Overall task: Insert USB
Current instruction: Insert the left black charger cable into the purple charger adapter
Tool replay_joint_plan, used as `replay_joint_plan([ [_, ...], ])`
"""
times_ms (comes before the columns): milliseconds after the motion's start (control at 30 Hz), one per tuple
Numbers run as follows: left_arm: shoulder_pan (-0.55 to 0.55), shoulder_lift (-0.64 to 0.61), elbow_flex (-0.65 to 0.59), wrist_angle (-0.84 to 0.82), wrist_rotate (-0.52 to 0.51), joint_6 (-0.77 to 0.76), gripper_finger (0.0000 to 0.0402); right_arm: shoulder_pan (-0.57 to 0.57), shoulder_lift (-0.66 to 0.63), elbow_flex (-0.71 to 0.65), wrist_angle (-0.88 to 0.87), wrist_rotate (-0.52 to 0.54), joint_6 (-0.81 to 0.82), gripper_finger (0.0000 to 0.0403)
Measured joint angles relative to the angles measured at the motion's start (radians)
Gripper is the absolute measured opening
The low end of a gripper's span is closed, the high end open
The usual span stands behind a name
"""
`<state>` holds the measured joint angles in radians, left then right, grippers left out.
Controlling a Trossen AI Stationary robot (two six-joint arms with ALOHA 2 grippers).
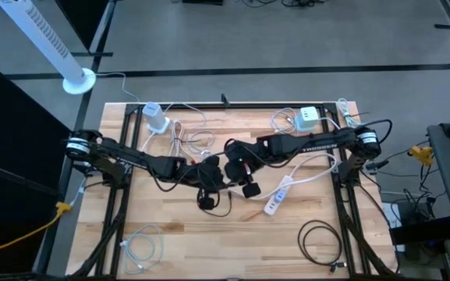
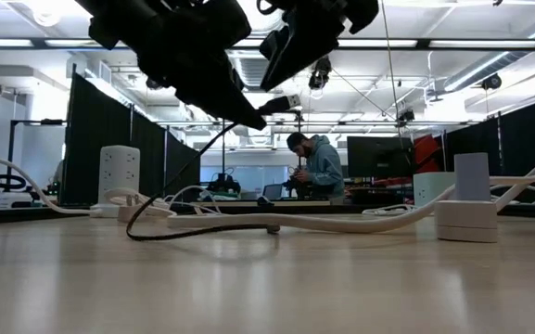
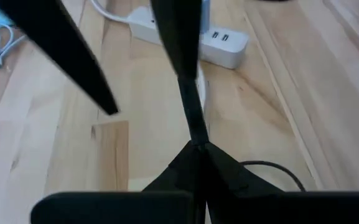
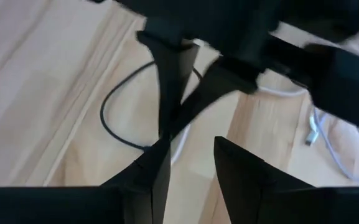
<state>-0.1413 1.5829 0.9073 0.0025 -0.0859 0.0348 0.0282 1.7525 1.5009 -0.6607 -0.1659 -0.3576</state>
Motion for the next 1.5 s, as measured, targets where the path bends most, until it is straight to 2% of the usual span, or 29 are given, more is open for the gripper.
replay_joint_plan([
  [267, 0.0, 0.0, -0.001, 0.004, -0.028, -0.02, 0.0, 0.006, 0.048, -0.002, 0.023, 0.009, 0.067, 0.0078],
  [567, -0.001, 0.0, -0.001, -0.015, -0.038, -0.022, 0.0, 0.007, 0.058, -0.003, 0.022, 0.009, 0.076, 0.0004],
  [1067, -0.002, 0.0, -0.003, -0.006, -0.084, -0.022, 0.0, 0.006, 0.056, -0.039, 0.05, 0.007, 0.139, 0.0004],
  [1500, -0.003, 0.0, -0.003, 0.008, -0.084, -0.03, 0.0, 0.004, 0.056, -0.043, 0.045, -0.017, 0.185, 0.0035],
])
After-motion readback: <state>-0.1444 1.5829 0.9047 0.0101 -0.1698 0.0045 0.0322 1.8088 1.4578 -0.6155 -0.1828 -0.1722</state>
